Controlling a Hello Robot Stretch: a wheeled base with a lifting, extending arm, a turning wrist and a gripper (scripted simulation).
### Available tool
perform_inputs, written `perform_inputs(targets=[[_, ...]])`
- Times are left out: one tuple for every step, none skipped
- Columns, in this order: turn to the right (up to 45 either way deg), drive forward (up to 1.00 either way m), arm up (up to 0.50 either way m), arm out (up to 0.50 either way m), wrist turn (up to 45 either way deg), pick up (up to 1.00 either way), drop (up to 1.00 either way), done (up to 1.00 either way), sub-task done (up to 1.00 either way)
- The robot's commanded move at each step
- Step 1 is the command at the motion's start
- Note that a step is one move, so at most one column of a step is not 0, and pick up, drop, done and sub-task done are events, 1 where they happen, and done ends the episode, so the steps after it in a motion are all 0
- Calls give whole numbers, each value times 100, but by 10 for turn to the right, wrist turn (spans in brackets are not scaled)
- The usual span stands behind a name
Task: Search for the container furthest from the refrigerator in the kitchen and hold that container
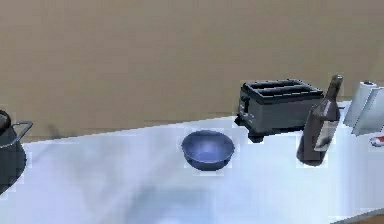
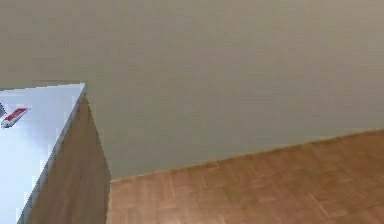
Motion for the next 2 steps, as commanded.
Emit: perform_inputs(targets=[[-450,0,0,0,0,0,0,0,0],[-360,0,0,0,0,0,0,0,0]])
